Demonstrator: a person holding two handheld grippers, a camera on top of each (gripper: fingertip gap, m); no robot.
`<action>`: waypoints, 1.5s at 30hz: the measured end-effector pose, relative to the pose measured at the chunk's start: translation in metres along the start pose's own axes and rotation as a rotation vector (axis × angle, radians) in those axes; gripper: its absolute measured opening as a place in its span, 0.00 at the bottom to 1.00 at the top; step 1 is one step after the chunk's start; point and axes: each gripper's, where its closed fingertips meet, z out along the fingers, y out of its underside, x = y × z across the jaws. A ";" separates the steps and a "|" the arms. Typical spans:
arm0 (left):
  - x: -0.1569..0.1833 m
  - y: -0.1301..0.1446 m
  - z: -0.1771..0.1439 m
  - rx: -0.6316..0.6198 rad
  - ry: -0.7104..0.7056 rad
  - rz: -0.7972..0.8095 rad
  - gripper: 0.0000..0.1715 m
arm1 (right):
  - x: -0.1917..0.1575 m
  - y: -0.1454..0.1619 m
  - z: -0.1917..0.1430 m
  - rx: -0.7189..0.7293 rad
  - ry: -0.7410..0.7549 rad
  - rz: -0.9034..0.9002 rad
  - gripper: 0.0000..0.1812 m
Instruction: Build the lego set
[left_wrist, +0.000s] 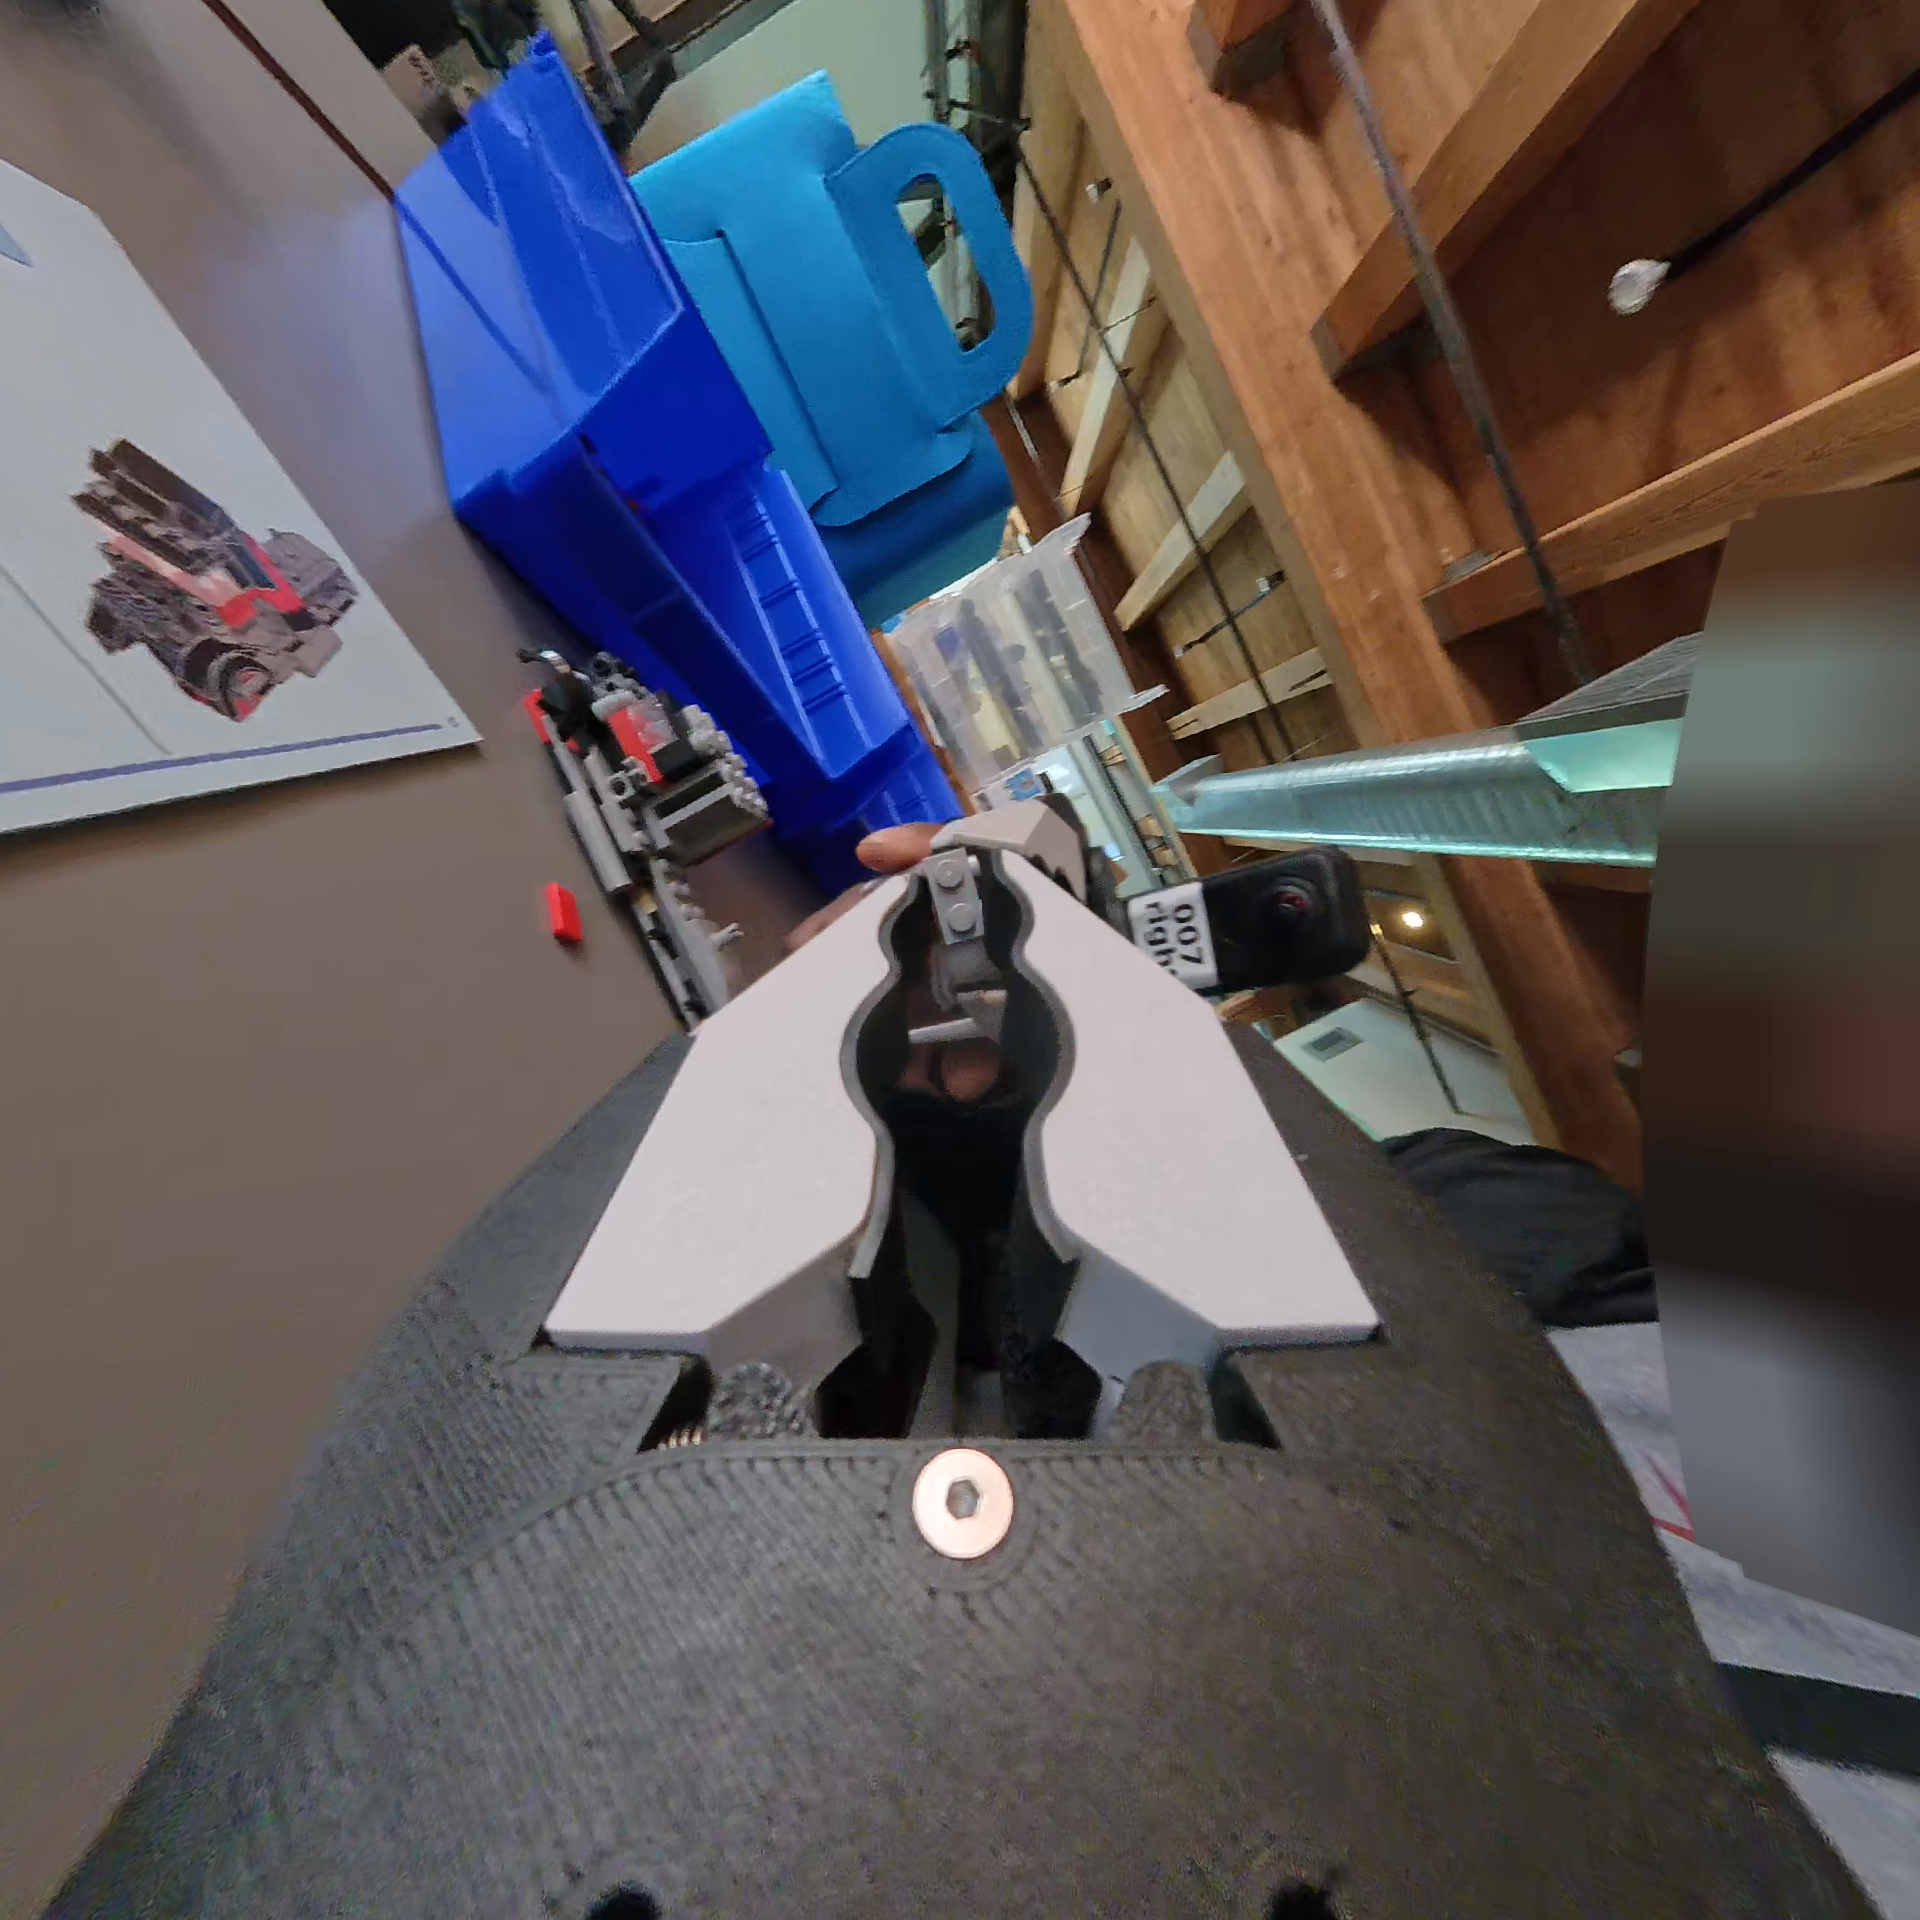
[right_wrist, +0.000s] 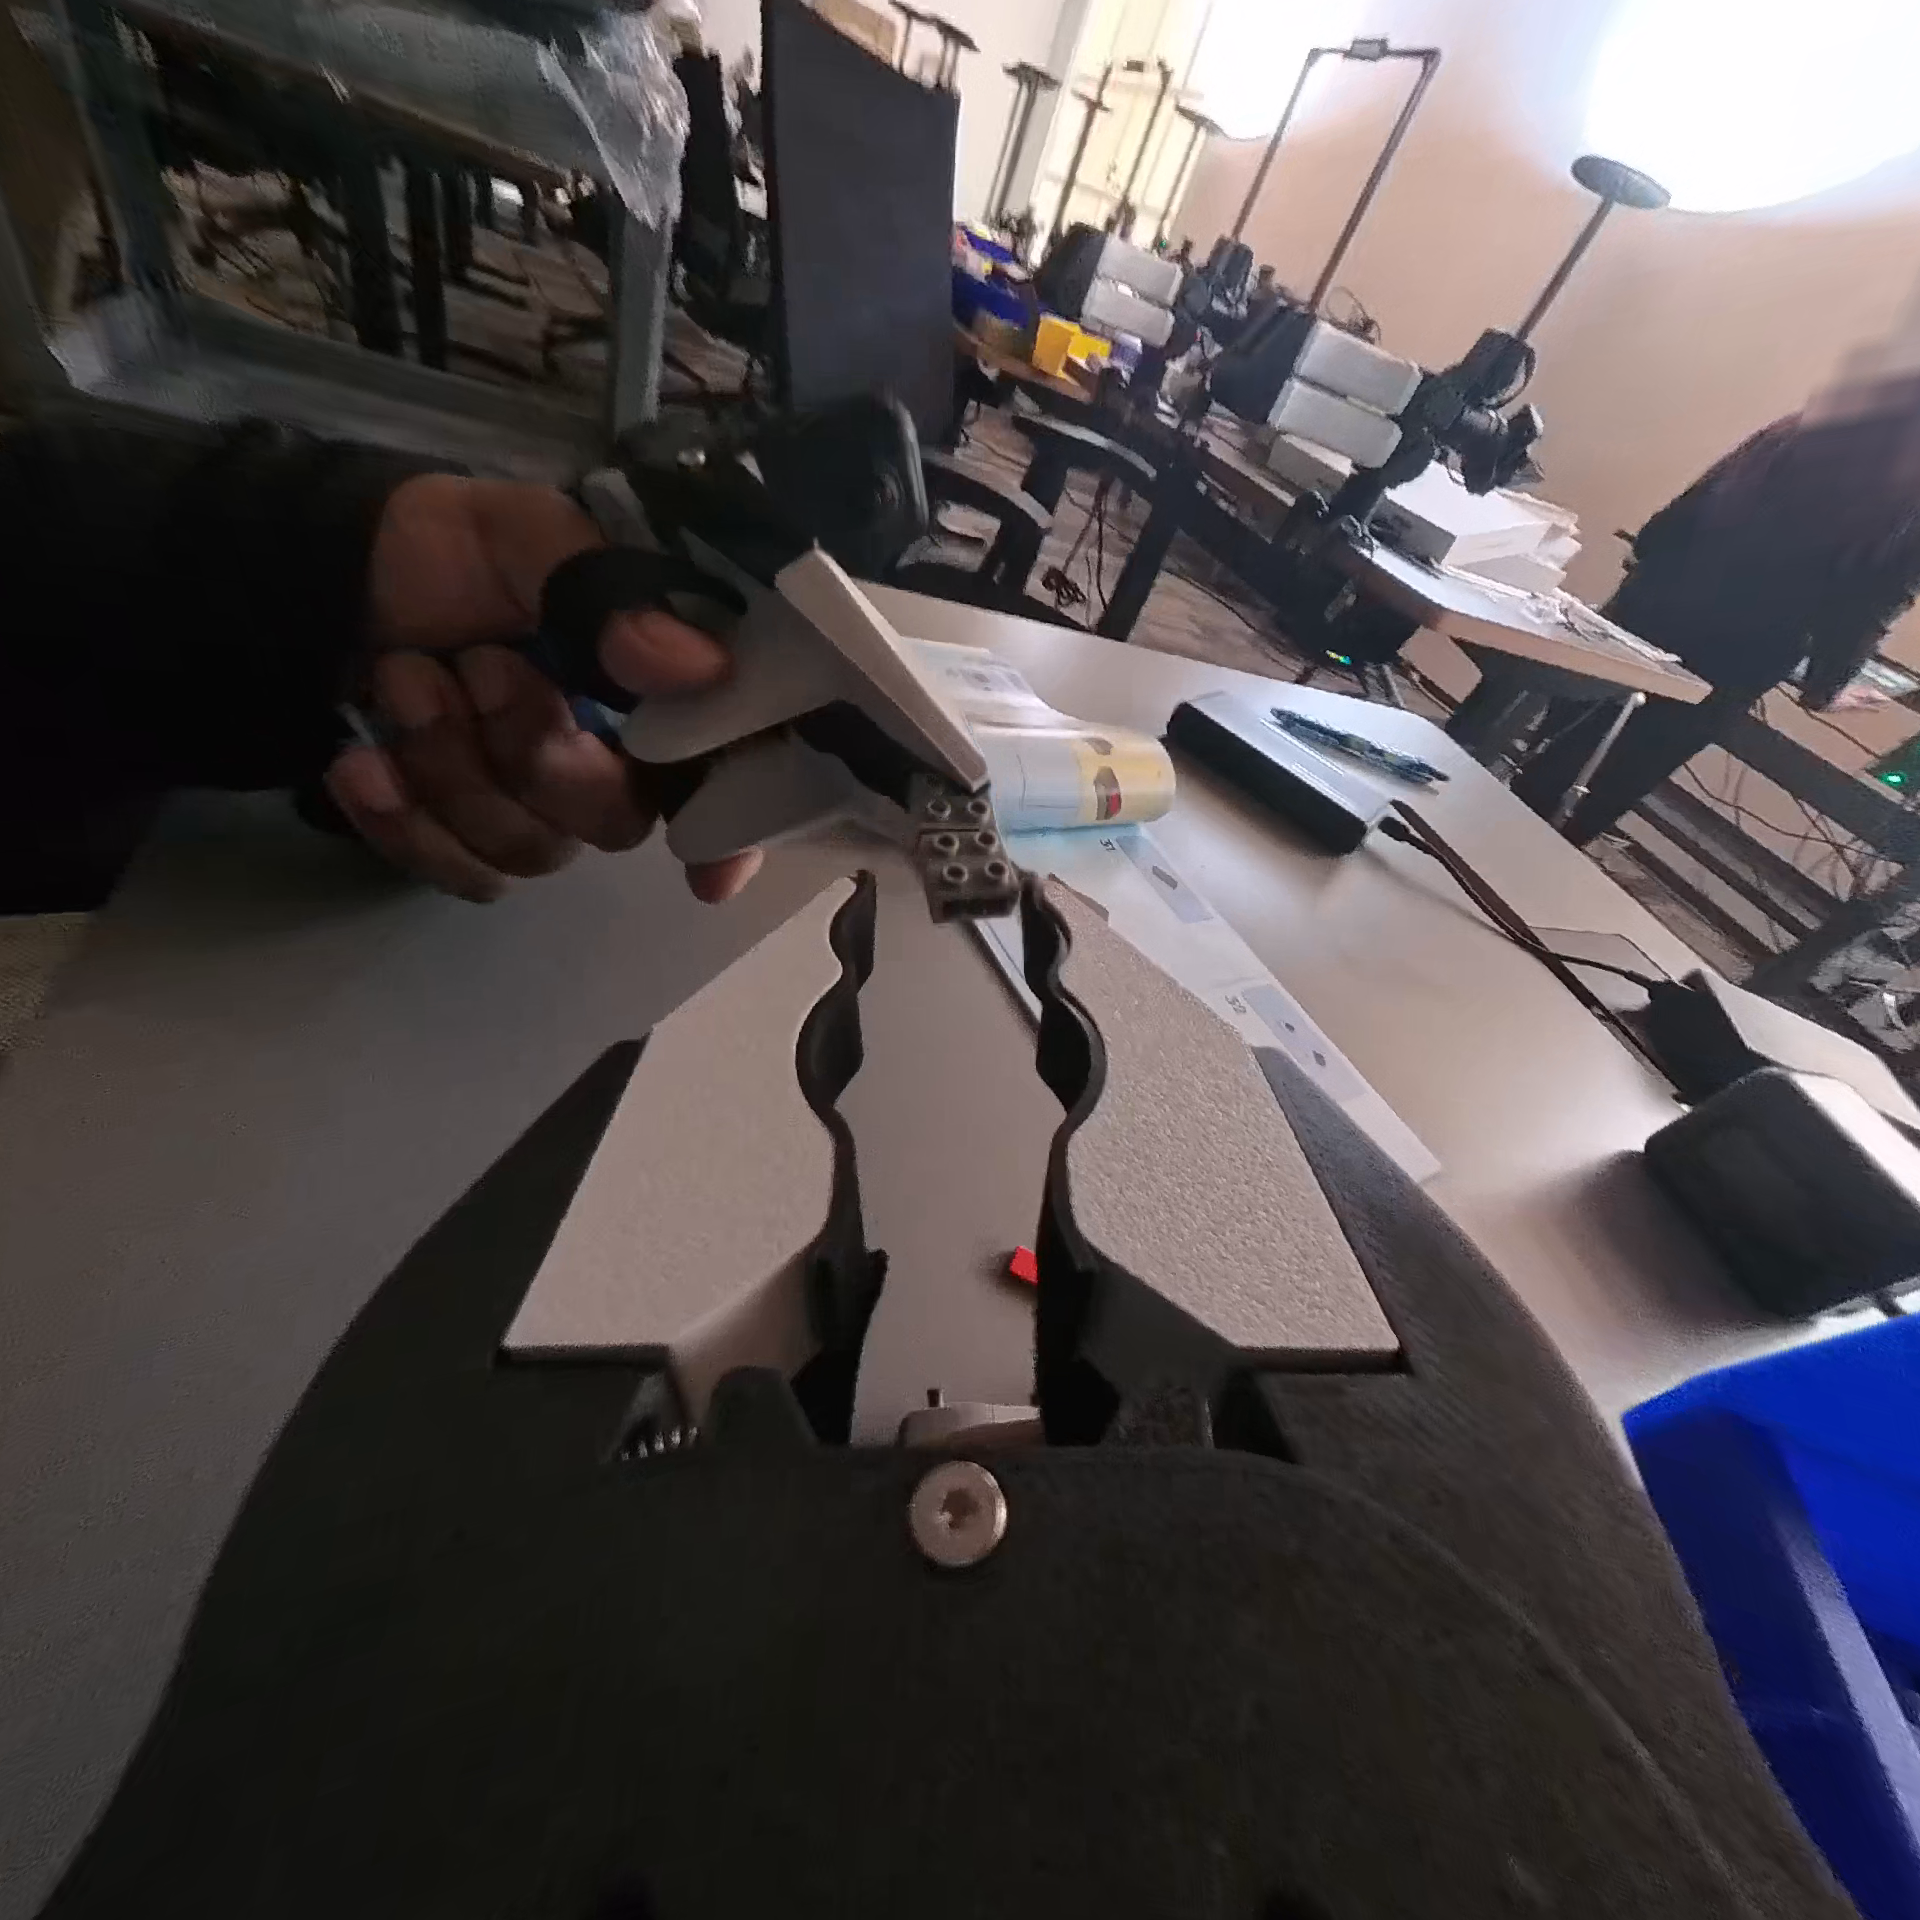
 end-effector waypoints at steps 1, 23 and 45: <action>0.002 0.000 0.000 0.002 0.021 -0.010 0.06 | 0.000 -0.002 -0.002 0.016 -0.010 0.015 0.15; 0.019 0.010 0.007 -0.052 0.119 -0.017 0.07 | -0.003 -0.015 -0.013 0.096 -0.085 0.037 0.09; 0.022 0.009 0.014 -0.018 0.134 -0.005 0.07 | 0.005 -0.019 -0.017 0.101 -0.010 -0.004 0.09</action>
